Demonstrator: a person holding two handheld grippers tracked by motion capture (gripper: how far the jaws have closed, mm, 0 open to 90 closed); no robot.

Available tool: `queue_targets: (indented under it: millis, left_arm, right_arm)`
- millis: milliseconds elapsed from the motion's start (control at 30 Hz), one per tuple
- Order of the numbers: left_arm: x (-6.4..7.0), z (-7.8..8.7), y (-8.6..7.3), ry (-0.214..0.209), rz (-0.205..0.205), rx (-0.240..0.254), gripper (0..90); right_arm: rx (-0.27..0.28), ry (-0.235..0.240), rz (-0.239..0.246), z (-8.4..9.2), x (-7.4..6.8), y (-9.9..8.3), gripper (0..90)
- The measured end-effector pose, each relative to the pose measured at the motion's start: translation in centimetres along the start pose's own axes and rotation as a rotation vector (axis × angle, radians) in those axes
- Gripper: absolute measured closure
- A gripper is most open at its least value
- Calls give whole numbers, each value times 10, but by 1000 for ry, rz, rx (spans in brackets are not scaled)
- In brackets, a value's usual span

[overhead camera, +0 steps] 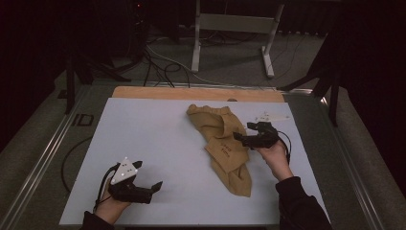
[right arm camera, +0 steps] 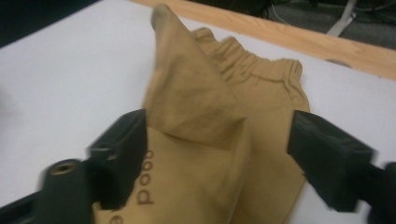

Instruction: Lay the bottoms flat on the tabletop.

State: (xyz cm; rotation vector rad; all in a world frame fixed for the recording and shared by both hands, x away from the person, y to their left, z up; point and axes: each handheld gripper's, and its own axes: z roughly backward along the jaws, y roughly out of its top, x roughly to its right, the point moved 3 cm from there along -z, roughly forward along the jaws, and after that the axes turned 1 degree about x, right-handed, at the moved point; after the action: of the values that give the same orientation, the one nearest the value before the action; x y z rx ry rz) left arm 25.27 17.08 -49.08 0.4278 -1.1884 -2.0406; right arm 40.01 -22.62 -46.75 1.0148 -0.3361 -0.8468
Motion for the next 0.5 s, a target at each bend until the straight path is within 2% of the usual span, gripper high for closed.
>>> queue_targets:
  millis: [67,133,267,500]
  left_arm:
    - [0,-3,4,-1,-5,4,7]
    - [-1,-6,8,-8,-14,-1,7]
    - [-1,-13,19,-20,-27,1,7]
    - [0,-27,43,-41,-60,2,7]
  right_arm:
    - [6,5,13,3,-4,-1,127]
    - [13,1,40,7,-8,-4,136]
    - [19,33,88,13,-18,-13,127]
    - [24,47,101,25,-25,-23,120]
